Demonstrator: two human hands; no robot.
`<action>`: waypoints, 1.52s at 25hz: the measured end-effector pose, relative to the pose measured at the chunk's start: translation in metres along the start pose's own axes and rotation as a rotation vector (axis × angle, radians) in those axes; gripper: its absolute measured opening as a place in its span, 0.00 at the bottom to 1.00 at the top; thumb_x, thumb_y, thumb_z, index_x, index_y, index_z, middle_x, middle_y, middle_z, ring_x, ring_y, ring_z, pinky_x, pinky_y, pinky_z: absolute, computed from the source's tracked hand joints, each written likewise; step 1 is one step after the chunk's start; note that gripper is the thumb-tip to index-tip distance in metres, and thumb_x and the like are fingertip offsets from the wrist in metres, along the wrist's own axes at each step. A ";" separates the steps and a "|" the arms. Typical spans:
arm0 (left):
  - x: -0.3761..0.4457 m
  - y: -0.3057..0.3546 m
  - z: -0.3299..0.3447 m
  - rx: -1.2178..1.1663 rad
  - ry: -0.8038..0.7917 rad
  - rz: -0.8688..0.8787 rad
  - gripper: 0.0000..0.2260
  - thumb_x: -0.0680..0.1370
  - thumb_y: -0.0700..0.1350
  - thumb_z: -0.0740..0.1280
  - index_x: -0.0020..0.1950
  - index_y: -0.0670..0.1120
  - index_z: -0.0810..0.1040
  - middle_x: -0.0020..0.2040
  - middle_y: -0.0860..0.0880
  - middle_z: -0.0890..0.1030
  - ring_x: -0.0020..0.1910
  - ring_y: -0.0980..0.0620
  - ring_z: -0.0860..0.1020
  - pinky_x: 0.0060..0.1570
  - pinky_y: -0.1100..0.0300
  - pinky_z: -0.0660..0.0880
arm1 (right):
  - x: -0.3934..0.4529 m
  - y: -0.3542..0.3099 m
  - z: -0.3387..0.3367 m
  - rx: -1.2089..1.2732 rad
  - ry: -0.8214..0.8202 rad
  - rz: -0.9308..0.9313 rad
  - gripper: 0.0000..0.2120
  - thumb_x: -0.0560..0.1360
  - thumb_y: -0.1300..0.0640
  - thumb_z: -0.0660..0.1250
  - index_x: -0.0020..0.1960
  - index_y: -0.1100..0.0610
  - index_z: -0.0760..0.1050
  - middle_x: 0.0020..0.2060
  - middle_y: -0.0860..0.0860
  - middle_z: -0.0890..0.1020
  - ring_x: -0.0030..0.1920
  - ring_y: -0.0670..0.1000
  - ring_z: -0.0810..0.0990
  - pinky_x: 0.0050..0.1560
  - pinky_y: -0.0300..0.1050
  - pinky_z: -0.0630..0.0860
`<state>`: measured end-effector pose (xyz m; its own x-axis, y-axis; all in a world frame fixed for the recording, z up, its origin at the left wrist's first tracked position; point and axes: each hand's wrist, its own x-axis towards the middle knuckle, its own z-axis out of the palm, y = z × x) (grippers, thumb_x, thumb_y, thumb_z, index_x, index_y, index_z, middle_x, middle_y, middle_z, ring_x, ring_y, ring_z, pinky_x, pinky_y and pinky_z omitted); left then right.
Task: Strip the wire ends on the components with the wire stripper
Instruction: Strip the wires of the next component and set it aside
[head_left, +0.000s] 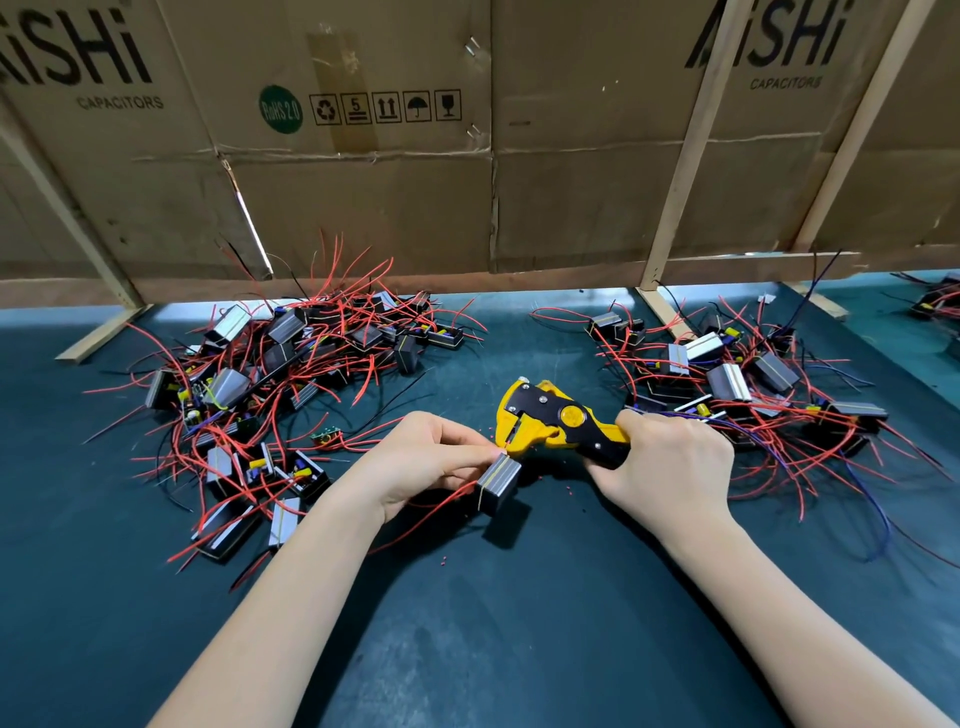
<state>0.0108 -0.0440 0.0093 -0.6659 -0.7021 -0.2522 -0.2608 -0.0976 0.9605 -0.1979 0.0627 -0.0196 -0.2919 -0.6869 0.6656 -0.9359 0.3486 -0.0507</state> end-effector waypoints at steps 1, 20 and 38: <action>0.000 0.000 -0.001 0.016 -0.001 0.003 0.04 0.75 0.38 0.72 0.41 0.40 0.86 0.30 0.47 0.68 0.26 0.56 0.66 0.30 0.70 0.70 | -0.001 0.001 0.001 0.007 -0.026 0.013 0.22 0.54 0.47 0.82 0.26 0.57 0.71 0.20 0.54 0.73 0.22 0.58 0.75 0.31 0.39 0.59; 0.001 -0.004 0.006 0.287 0.271 0.136 0.16 0.69 0.41 0.79 0.54 0.48 0.80 0.42 0.50 0.85 0.37 0.56 0.79 0.42 0.66 0.77 | 0.002 0.019 0.009 0.034 -0.026 0.152 0.27 0.64 0.35 0.73 0.44 0.59 0.74 0.37 0.53 0.78 0.40 0.60 0.78 0.44 0.52 0.67; 0.000 -0.003 0.012 0.417 0.188 0.234 0.06 0.73 0.43 0.74 0.36 0.50 0.85 0.29 0.55 0.81 0.30 0.61 0.75 0.37 0.65 0.71 | -0.001 0.009 0.008 -0.030 0.007 0.002 0.26 0.58 0.40 0.78 0.43 0.58 0.75 0.37 0.53 0.77 0.39 0.59 0.75 0.44 0.52 0.67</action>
<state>0.0031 -0.0352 0.0052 -0.6124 -0.7901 0.0263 -0.4021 0.3400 0.8501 -0.2080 0.0614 -0.0272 -0.2922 -0.6814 0.6710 -0.9290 0.3689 -0.0299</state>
